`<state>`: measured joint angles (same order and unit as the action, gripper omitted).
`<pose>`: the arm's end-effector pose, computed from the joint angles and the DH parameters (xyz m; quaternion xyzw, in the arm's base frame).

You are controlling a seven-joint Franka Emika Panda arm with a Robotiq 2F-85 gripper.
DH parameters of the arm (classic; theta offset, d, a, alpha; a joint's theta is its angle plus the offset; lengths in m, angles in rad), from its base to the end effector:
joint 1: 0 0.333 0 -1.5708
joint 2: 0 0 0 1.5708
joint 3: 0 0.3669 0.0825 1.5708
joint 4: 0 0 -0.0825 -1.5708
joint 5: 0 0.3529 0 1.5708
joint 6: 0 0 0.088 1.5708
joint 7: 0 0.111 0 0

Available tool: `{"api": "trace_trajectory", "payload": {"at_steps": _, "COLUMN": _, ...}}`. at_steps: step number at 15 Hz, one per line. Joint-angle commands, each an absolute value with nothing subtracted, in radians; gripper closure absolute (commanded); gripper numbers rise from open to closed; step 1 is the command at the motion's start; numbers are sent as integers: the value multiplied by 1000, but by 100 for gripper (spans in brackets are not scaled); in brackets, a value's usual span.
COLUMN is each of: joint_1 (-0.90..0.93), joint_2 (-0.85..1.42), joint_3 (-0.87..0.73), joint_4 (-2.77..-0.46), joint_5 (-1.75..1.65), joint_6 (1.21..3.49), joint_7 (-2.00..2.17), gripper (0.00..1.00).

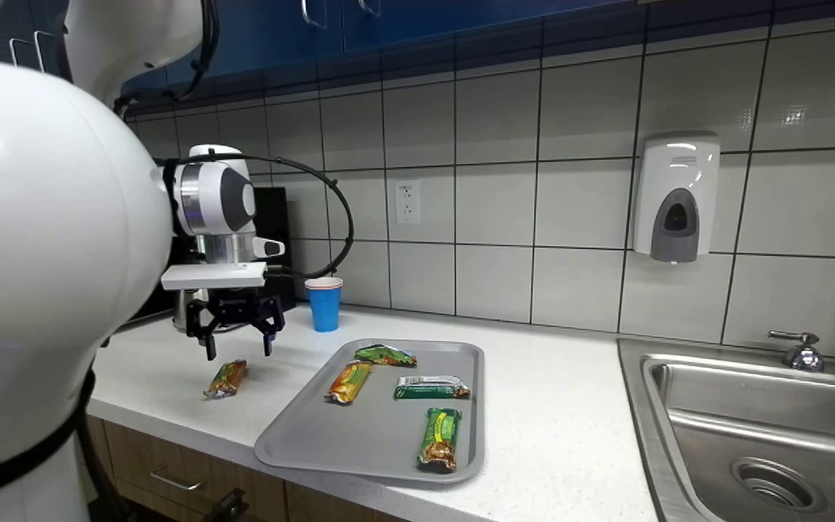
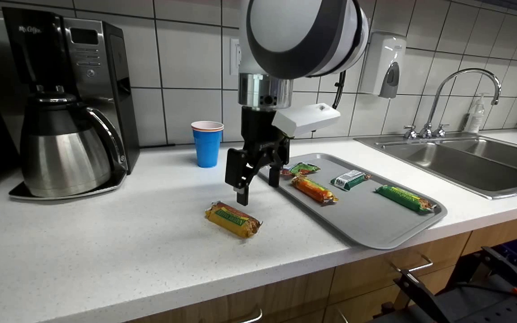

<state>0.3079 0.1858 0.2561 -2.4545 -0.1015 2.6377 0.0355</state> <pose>0.4035 0.2575 0.3002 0.9534 0.3017 0.0029 0.0003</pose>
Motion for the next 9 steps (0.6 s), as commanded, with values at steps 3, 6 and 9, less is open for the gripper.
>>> {"api": "trace_trajectory", "payload": {"at_steps": 3, "joint_1": 336, "joint_2": 220, "joint_3": 265, "joint_4": -2448, "joint_5": -120, "joint_6": 2663, "joint_7": 67, "gripper": 0}}
{"api": "trace_trajectory", "payload": {"at_steps": 6, "joint_1": 352, "joint_2": 249, "joint_3": 258, "joint_4": -2435, "joint_5": -132, "joint_6": 2675, "joint_7": 81, "gripper": 0}}
{"api": "trace_trajectory", "payload": {"at_steps": 9, "joint_1": 364, "joint_2": 270, "joint_3": 255, "joint_4": -2420, "joint_5": -138, "joint_6": 2686, "joint_7": 93, "gripper": 0}}
